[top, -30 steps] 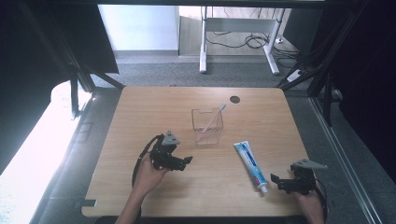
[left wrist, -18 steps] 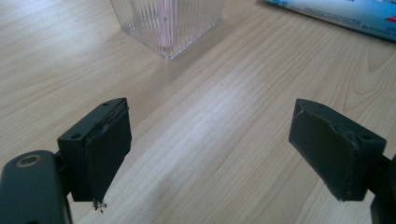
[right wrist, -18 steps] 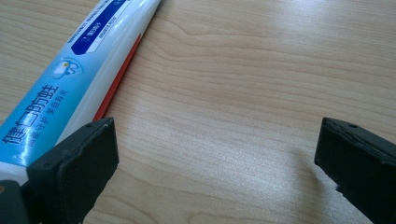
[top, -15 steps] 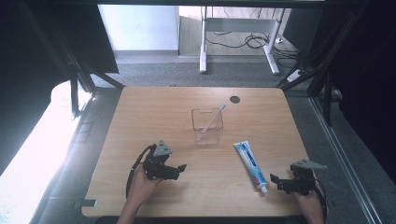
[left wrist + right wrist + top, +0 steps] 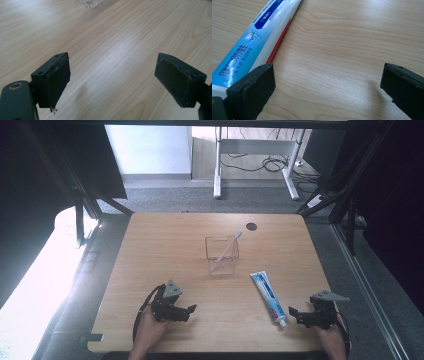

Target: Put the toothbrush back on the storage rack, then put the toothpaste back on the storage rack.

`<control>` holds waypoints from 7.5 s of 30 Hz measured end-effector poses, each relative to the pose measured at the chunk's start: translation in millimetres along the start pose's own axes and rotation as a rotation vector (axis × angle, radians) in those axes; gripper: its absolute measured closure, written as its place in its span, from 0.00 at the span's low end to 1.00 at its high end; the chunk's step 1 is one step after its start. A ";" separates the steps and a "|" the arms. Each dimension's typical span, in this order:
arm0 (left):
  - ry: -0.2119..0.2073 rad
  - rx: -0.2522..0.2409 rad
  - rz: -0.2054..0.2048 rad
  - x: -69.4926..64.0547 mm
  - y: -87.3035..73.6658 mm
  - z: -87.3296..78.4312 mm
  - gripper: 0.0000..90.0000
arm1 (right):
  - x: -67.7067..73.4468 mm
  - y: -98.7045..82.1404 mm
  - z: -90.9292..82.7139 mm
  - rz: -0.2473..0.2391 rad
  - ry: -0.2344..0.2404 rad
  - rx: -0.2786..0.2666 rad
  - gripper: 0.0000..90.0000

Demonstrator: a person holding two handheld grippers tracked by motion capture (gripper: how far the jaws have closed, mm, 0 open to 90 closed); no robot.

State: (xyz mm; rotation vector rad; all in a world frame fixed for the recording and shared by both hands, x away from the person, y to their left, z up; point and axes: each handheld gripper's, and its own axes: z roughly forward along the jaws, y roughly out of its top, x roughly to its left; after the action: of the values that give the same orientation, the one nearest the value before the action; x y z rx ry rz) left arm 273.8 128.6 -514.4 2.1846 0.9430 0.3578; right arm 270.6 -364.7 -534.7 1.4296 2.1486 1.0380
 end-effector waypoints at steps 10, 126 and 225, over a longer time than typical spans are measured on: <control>0.006 -0.021 -0.008 2.7 -9.4 -1.1 0.15 | 2.4 2.2 0.6 -0.012 0.005 0.002 0.00; -0.021 -0.051 -0.041 18.4 -17.8 -4.5 0.15 | 70.2 78.9 9.5 -0.286 0.111 0.341 0.54; -0.082 -0.043 -0.048 21.9 -21.3 -1.8 0.15 | 81.2 156.8 7.8 -0.279 0.215 0.247 0.81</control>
State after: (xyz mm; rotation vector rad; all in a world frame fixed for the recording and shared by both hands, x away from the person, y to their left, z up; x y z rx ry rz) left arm 277.0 155.4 -528.9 2.1181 0.9319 0.2611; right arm 341.1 -254.3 -416.0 1.1101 2.6170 0.8800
